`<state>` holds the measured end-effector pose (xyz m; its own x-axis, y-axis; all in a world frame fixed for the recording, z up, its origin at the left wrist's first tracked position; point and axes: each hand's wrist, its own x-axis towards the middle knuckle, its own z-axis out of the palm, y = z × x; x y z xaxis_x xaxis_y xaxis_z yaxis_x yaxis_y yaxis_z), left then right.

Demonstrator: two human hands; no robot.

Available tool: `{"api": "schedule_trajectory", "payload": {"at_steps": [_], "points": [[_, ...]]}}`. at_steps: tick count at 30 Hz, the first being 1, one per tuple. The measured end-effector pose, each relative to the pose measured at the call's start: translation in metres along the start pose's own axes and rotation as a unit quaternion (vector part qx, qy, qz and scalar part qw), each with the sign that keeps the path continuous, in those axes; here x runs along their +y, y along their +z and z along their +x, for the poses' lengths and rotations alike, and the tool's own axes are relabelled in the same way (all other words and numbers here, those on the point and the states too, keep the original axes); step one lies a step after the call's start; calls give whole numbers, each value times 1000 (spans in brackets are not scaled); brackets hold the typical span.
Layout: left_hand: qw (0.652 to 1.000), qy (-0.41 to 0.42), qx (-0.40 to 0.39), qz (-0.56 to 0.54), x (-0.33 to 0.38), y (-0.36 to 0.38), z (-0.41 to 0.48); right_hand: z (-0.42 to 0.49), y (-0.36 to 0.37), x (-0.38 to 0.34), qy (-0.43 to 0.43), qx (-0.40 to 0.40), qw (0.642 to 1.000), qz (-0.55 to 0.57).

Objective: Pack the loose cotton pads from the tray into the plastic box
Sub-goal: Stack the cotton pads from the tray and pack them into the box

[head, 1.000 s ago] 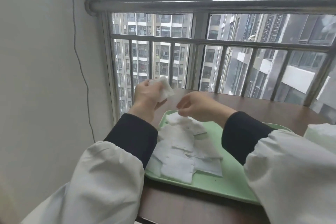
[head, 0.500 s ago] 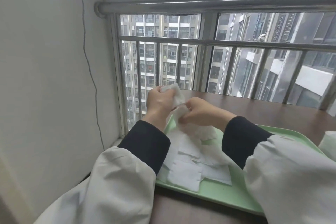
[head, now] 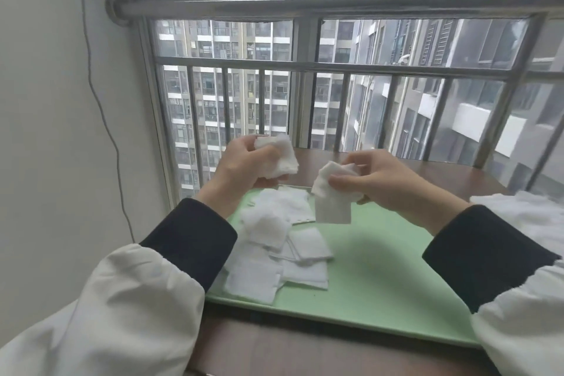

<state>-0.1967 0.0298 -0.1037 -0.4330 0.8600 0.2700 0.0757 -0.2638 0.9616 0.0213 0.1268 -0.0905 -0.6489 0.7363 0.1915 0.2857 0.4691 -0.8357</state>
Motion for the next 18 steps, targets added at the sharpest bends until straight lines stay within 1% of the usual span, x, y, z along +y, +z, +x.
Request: {"api": "schedule_trajectory", "payload": {"at_steps": [3, 5, 8, 12, 14, 18], "points": [[997, -19, -71, 17, -1, 5, -2, -11, -6, 17, 23, -15, 999, -36], [993, -32, -108, 38, -2, 9, -4, -13, -5, 24, 33, -28, 995, -92], [990, -35, -126, 61, -5, 13, -7, -14, -3, 27, 22, -35, 977, -210], [988, -30, -126, 84, -6, 13, -6, -16, -2, 28, 3, -27, 962, -271], [988, -27, -125, 91, -7, 13, -6, -14, -2, 31, -8, -9, 964, -267], [988, -31, -121, 88, -8, 14, -7, -12, -4, 28, -13, 23, 983, -183]]}}
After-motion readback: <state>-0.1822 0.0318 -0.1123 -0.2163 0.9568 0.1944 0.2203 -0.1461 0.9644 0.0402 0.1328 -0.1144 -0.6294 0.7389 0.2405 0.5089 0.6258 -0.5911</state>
